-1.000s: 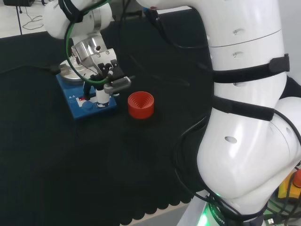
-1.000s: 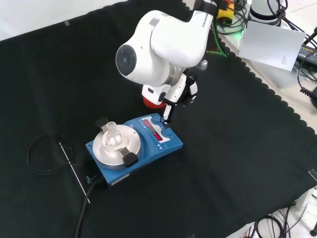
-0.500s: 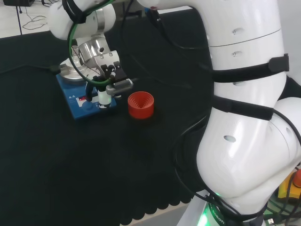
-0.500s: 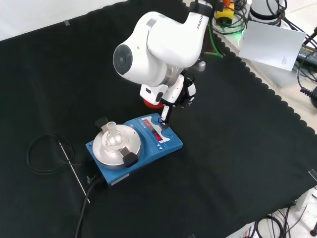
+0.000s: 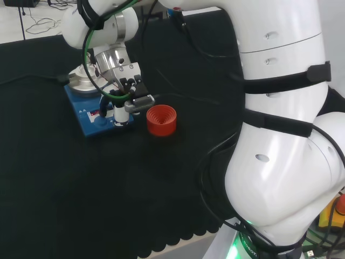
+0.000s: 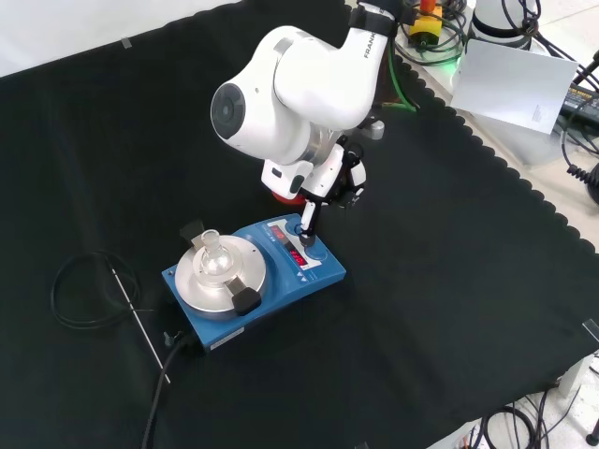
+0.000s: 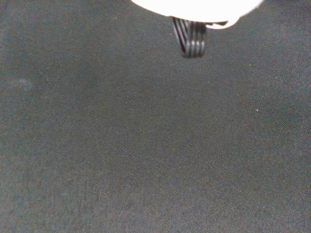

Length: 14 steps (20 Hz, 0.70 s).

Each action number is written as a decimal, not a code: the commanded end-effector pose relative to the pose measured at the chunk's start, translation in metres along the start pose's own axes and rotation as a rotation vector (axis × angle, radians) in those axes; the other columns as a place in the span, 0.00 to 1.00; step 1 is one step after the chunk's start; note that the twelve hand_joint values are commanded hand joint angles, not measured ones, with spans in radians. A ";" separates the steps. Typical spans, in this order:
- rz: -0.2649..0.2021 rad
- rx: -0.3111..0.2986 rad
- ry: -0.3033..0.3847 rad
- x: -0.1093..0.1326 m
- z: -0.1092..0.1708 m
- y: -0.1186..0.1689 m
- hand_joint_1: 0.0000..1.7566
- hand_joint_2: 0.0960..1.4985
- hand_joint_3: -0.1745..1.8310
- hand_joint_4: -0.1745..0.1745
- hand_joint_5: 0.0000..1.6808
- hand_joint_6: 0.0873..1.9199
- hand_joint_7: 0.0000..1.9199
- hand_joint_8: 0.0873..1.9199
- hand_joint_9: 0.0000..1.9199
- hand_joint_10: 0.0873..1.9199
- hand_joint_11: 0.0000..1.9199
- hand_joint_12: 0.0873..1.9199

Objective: Turn on the heater.

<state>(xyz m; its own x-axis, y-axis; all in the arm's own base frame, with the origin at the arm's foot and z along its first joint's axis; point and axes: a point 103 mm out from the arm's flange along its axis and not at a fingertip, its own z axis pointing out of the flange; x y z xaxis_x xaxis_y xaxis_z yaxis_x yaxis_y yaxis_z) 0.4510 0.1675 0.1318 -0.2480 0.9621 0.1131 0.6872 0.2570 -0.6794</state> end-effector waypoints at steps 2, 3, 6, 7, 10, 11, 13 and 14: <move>-0.001 0.005 -0.001 0.000 0.003 0.001 0.81 0.41 0.61 0.42 0.20 0.14 0.85 0.87 0.93 0.81 0.79 0.68; -0.001 0.006 -0.002 0.001 0.004 0.002 0.81 0.41 0.61 0.42 0.20 0.14 0.85 0.87 0.93 0.81 0.79 0.68; -0.001 0.012 -0.002 0.001 0.006 0.003 0.81 0.41 0.61 0.42 0.20 0.14 0.85 0.87 0.93 0.80 0.79 0.68; -0.002 0.013 -0.001 0.001 0.006 0.003 0.81 0.41 0.61 0.42 0.20 0.14 0.85 0.87 0.93 0.80 0.79 0.68; -0.004 0.006 0.000 0.002 0.003 0.002 0.81 0.40 0.61 0.42 0.20 0.14 0.85 0.87 0.93 0.80 0.79 0.68; -0.005 0.000 0.001 0.003 0.001 0.000 0.81 0.40 0.61 0.42 0.20 0.14 0.85 0.87 0.93 0.80 0.79 0.68; -0.006 -0.014 0.002 0.004 -0.006 -0.003 0.81 0.40 0.61 0.41 0.20 0.14 0.85 0.87 0.93 0.80 0.79 0.68; -0.005 -0.023 0.003 0.004 -0.010 -0.005 0.81 0.40 0.61 0.41 0.20 0.14 0.85 0.87 0.93 0.80 0.79 0.68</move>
<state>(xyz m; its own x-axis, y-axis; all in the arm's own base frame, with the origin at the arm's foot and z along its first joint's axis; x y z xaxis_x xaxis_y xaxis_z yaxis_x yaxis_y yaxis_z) 0.4489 0.1698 0.1289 -0.2504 0.9612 0.1155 0.6819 0.2598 -0.6837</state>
